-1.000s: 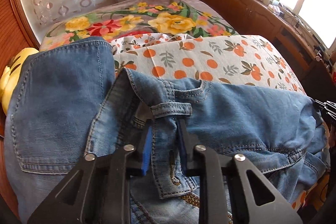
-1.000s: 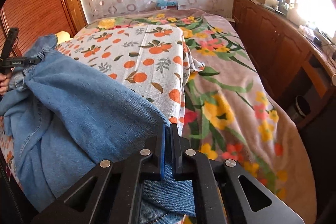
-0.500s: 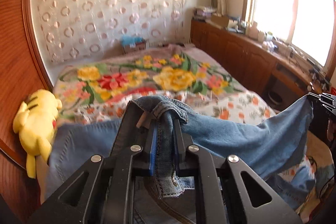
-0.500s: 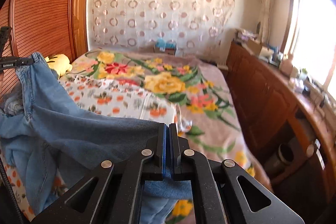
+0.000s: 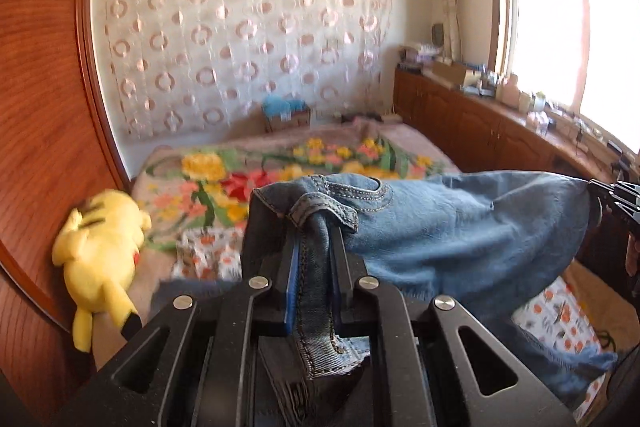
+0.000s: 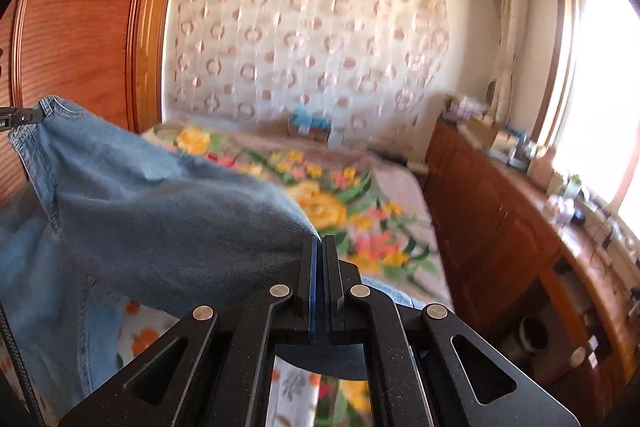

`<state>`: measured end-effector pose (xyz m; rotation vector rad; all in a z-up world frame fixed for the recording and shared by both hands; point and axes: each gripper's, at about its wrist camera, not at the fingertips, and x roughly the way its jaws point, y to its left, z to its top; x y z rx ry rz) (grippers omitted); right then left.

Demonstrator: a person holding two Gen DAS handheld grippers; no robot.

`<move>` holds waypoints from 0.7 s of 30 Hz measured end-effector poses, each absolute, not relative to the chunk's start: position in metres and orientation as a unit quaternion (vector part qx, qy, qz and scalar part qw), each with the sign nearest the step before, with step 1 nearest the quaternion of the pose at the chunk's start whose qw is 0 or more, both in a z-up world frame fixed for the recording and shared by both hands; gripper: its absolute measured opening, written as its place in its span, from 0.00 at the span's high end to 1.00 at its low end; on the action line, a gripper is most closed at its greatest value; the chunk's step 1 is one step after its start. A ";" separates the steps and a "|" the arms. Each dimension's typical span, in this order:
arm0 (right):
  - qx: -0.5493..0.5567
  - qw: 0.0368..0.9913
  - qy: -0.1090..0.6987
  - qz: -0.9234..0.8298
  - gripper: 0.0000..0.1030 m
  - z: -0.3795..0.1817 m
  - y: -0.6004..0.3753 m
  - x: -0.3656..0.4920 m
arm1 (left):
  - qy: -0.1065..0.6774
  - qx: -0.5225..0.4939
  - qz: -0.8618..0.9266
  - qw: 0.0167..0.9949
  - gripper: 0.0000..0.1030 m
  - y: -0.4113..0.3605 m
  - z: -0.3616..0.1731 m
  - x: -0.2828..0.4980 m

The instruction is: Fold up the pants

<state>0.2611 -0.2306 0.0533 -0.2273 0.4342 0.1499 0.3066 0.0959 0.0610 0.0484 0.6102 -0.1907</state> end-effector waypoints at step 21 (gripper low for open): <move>-0.037 0.937 0.337 0.078 0.53 -0.058 -0.268 0.300 | 0.388 0.033 -0.096 0.916 0.87 0.090 -0.035 0.317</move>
